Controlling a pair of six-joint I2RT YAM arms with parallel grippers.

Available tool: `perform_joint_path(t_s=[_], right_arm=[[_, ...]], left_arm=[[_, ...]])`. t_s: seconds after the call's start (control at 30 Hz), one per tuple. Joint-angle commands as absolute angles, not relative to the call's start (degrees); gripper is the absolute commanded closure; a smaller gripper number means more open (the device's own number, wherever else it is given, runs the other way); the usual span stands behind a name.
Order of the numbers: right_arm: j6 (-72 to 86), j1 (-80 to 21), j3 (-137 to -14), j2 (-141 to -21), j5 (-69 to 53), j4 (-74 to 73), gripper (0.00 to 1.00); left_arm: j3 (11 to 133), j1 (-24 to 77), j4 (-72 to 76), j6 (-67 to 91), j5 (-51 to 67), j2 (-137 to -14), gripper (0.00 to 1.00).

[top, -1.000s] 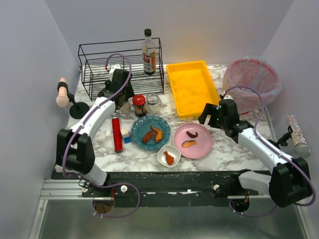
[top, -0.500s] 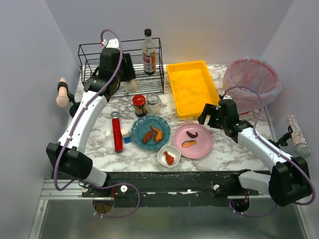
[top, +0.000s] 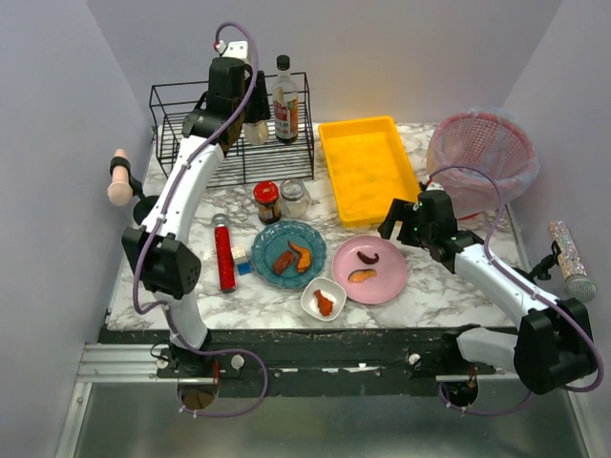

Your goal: Clear the kitchen counter

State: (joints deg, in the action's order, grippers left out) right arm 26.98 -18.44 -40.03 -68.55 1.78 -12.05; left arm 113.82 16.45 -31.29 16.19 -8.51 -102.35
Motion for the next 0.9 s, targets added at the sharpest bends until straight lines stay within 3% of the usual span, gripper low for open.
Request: perform_joint_path(t_s=[0.0, 0.73, 0.87], right_arm=[[26.9, -18.7, -39.6, -67.8, 2.4, -12.4, 0.04], [26.5, -18.7, -40.0, -68.2, 2.9, -12.9, 0.04], [26.5, -18.7, -40.2, -68.4, 3.1, -12.9, 0.04]], left_arm=[[120.6, 14.9, -29.3, 13.9, -8.4, -106.2, 0.44], [120.0, 11.6, -23.1, 16.8, -2.8, -114.3, 0.44], [121.5, 11.7, -23.9, 16.8, -2.9, -115.7, 0.37]])
